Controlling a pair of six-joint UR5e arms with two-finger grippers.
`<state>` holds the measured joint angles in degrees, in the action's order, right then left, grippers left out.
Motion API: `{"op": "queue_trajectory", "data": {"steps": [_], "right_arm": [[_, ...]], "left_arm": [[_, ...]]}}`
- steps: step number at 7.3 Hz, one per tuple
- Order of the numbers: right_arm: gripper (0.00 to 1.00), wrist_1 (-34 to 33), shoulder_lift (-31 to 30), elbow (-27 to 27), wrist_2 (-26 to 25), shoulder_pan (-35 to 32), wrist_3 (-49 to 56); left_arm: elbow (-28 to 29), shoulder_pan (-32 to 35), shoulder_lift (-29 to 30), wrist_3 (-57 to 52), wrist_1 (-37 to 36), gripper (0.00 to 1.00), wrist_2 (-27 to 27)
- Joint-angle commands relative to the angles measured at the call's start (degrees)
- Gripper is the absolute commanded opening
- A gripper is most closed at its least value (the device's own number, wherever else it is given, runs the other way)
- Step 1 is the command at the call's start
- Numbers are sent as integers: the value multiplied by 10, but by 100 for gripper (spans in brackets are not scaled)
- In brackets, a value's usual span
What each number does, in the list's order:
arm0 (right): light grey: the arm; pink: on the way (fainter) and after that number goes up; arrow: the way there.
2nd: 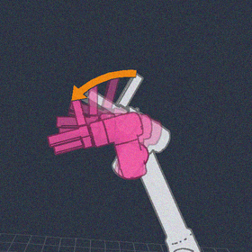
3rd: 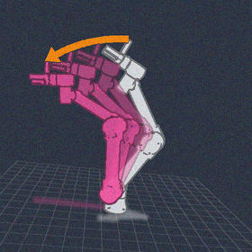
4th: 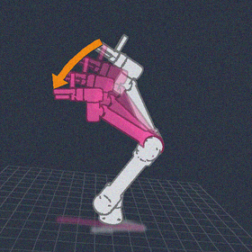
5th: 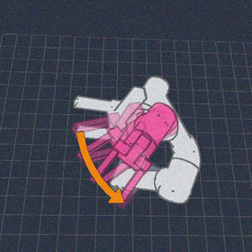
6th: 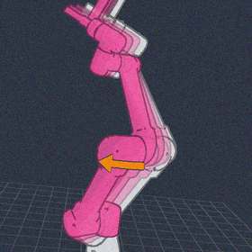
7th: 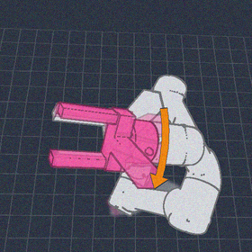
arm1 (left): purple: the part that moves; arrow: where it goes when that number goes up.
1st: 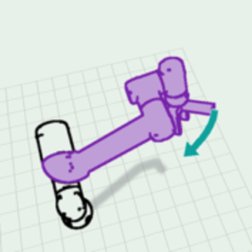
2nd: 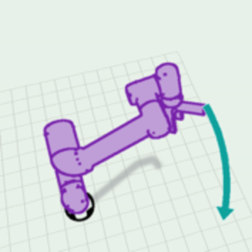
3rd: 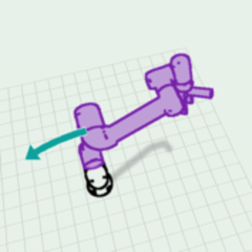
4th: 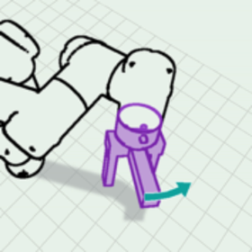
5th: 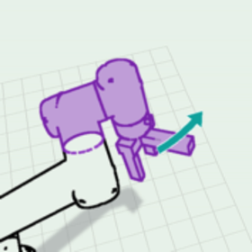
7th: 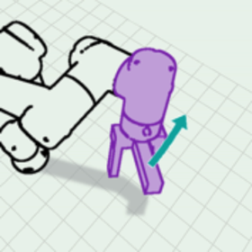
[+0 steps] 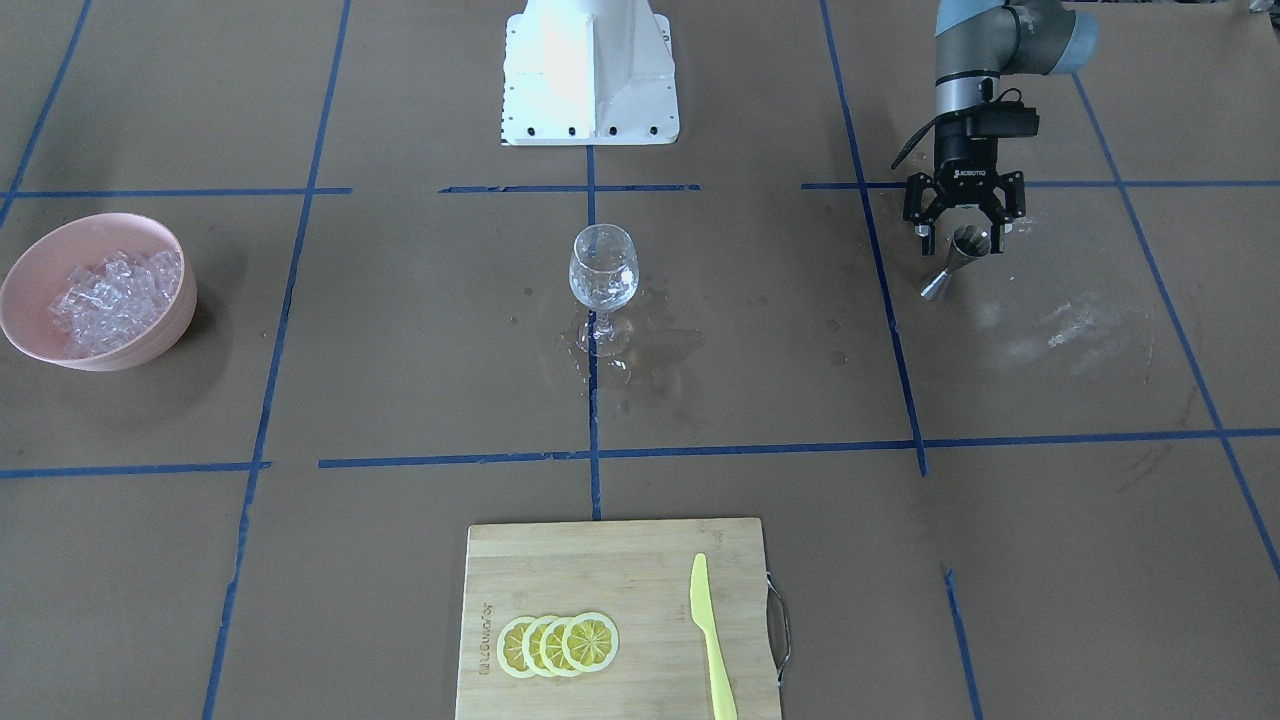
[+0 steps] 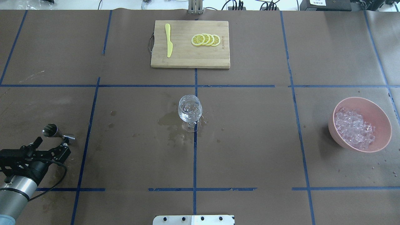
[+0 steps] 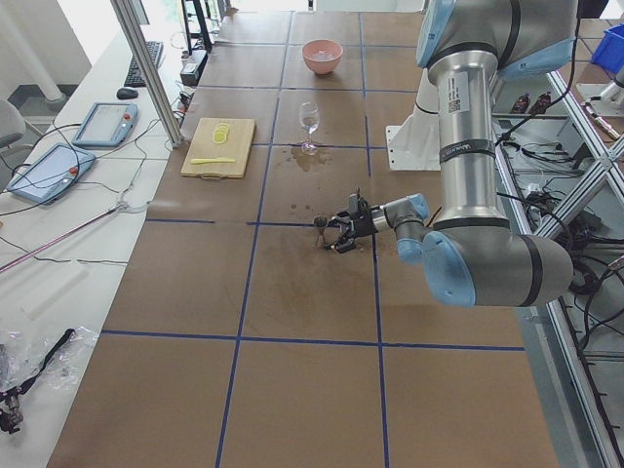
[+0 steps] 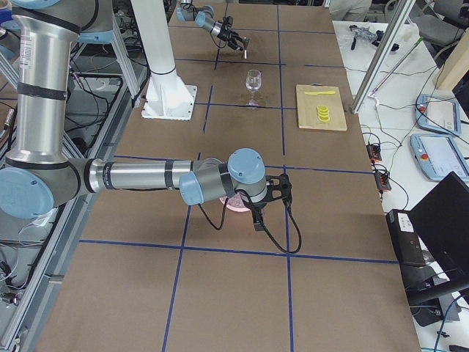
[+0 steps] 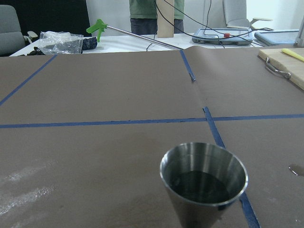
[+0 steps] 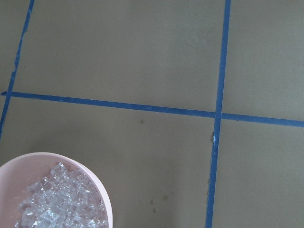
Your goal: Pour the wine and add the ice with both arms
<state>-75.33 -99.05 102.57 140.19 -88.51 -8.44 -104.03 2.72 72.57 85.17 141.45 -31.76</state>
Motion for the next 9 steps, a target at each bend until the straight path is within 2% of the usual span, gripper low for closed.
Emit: {"op": "queue_trajectory", "data": {"steps": [1, 4, 6, 7, 8, 9], "right_arm": [[100, 0, 0, 0, 0, 0, 1], [100, 0, 0, 0, -1, 0, 1], [100, 0, 1, 0, -1, 0, 1], [100, 0, 1, 0, -1, 0, 1], [100, 0, 1, 1, -1, 0, 1], [100, 0, 1, 1, -1, 0, 1]], "left_arm": [[13, 0, 6, 0, 0, 99, 4], [19, 0, 15, -2, 0, 95, 4], [26, 0, 26, -5, 1, 86, 3], [27, 0, 30, -7, 1, 81, 3], [28, 0, 33, -11, 1, 69, 3], [28, 1, 32, -11, 1, 64, 2]]}}
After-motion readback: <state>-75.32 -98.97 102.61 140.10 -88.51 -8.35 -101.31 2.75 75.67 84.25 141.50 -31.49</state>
